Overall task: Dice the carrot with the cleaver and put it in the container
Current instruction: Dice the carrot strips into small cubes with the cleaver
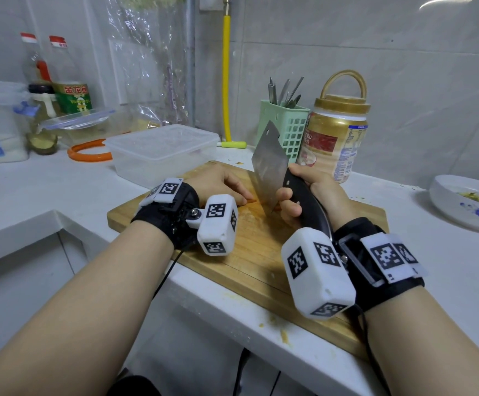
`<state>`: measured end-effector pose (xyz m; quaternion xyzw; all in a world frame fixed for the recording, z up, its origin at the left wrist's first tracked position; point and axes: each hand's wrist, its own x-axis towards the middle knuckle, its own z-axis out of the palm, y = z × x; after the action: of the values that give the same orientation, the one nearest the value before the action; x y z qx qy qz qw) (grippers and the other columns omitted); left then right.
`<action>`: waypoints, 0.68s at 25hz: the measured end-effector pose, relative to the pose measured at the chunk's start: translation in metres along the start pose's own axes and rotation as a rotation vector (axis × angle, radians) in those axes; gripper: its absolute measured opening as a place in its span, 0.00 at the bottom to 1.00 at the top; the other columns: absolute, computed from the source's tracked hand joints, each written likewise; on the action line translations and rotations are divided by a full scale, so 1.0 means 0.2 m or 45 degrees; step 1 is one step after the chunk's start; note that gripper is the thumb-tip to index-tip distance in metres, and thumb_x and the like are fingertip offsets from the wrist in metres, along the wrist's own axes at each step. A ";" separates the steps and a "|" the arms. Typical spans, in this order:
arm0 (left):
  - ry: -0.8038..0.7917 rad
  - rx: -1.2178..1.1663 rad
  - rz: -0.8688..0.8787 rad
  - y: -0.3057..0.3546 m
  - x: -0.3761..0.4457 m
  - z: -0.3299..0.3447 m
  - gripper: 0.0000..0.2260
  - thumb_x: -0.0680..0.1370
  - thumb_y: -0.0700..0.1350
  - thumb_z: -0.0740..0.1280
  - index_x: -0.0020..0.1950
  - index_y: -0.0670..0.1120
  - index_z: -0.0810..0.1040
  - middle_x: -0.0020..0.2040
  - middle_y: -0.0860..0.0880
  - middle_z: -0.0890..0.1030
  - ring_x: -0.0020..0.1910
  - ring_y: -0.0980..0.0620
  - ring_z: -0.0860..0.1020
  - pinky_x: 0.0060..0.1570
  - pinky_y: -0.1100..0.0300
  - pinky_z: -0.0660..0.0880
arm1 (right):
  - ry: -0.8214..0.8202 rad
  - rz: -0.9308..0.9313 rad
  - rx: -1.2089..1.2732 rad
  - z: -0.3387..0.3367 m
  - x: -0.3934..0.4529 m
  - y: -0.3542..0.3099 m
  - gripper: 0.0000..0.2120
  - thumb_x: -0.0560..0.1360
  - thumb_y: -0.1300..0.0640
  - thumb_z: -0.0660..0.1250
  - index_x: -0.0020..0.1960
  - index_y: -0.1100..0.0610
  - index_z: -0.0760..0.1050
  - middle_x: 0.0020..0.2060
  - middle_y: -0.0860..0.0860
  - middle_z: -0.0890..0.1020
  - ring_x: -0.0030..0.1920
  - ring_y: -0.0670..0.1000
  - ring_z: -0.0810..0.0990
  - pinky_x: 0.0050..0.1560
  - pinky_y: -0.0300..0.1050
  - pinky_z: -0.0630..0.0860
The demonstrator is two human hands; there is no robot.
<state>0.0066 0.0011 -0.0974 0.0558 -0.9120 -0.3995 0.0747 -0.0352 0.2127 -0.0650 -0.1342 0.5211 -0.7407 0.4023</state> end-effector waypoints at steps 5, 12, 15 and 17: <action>0.005 0.029 0.005 0.00 0.00 0.00 0.07 0.72 0.45 0.75 0.43 0.58 0.86 0.45 0.57 0.85 0.52 0.53 0.81 0.62 0.50 0.75 | -0.040 0.023 -0.053 0.01 0.01 0.01 0.10 0.80 0.51 0.59 0.51 0.57 0.64 0.26 0.54 0.69 0.17 0.49 0.64 0.19 0.32 0.64; 0.010 0.077 0.027 0.00 0.00 0.00 0.05 0.71 0.48 0.76 0.41 0.60 0.86 0.45 0.57 0.85 0.51 0.54 0.81 0.62 0.47 0.75 | -0.033 0.044 -0.106 0.02 0.01 0.03 0.11 0.79 0.52 0.61 0.55 0.57 0.64 0.27 0.55 0.70 0.16 0.50 0.66 0.18 0.33 0.64; -0.002 0.113 0.042 0.00 -0.01 0.00 0.04 0.68 0.52 0.75 0.42 0.61 0.85 0.46 0.57 0.84 0.52 0.54 0.81 0.61 0.46 0.75 | -0.037 0.050 -0.131 0.01 0.01 0.03 0.11 0.79 0.52 0.61 0.55 0.58 0.64 0.26 0.55 0.70 0.16 0.50 0.66 0.18 0.33 0.64; 0.000 0.123 0.042 0.00 -0.01 0.00 0.05 0.67 0.54 0.74 0.42 0.61 0.85 0.47 0.57 0.84 0.52 0.54 0.81 0.61 0.46 0.75 | -0.052 0.083 -0.150 0.02 0.00 0.02 0.10 0.80 0.52 0.60 0.52 0.59 0.65 0.26 0.54 0.69 0.16 0.49 0.65 0.18 0.32 0.64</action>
<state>0.0083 0.0009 -0.0977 0.0441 -0.9311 -0.3535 0.0786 -0.0317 0.2104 -0.0667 -0.1557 0.5595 -0.6925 0.4280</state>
